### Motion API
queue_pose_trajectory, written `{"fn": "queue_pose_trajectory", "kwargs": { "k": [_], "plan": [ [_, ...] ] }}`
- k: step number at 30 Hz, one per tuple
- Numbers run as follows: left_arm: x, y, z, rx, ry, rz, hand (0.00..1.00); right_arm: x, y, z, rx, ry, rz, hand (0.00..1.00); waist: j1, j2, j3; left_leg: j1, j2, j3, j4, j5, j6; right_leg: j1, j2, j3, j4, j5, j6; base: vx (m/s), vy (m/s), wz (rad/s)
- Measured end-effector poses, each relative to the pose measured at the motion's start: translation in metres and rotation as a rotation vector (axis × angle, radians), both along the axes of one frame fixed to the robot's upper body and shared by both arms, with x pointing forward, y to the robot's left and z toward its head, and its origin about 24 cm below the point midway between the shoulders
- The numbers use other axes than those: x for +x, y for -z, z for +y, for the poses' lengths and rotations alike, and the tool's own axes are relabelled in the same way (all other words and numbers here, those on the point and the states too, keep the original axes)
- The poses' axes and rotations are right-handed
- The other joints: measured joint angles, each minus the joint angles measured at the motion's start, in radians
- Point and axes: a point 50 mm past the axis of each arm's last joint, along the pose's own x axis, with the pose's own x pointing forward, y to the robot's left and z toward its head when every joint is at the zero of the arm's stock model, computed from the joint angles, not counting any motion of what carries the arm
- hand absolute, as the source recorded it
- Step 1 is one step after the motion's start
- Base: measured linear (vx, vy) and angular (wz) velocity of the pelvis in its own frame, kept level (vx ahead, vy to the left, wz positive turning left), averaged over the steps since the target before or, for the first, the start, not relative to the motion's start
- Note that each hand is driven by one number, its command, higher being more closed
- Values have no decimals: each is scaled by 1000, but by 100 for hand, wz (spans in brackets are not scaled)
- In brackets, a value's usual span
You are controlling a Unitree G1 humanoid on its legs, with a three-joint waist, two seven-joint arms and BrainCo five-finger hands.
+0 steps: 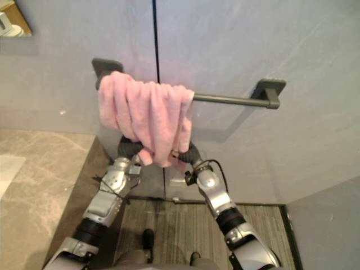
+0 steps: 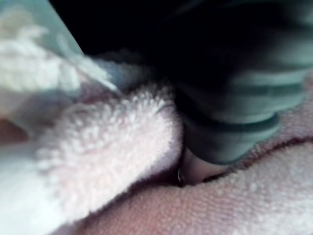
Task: Organize washtable
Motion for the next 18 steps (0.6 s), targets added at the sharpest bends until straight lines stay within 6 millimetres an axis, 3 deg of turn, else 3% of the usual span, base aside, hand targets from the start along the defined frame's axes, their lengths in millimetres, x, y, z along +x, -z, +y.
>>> {"fn": "queue_pose_trajectory", "kwargs": {
  "k": [7, 18],
  "plan": [
    [-10, 12, 0, -14, 6, 41, 100, -14, 9, -32, 51, 132, 15, 100, -6, 1, 1, 7, 0, 4, 0, -3, -4, 4, -1, 0, 0, 0, 0, 1, -3, -1],
    [-20, 18, -1, -25, 41, 57, 100, -32, 11, -64, 61, 268, -6, 100, -12, 1, 0, 20, -2, 4, 0, -4, -5, 17, -4, -3, -3, -1, 2, 0, 0, 0]
  ]
}}
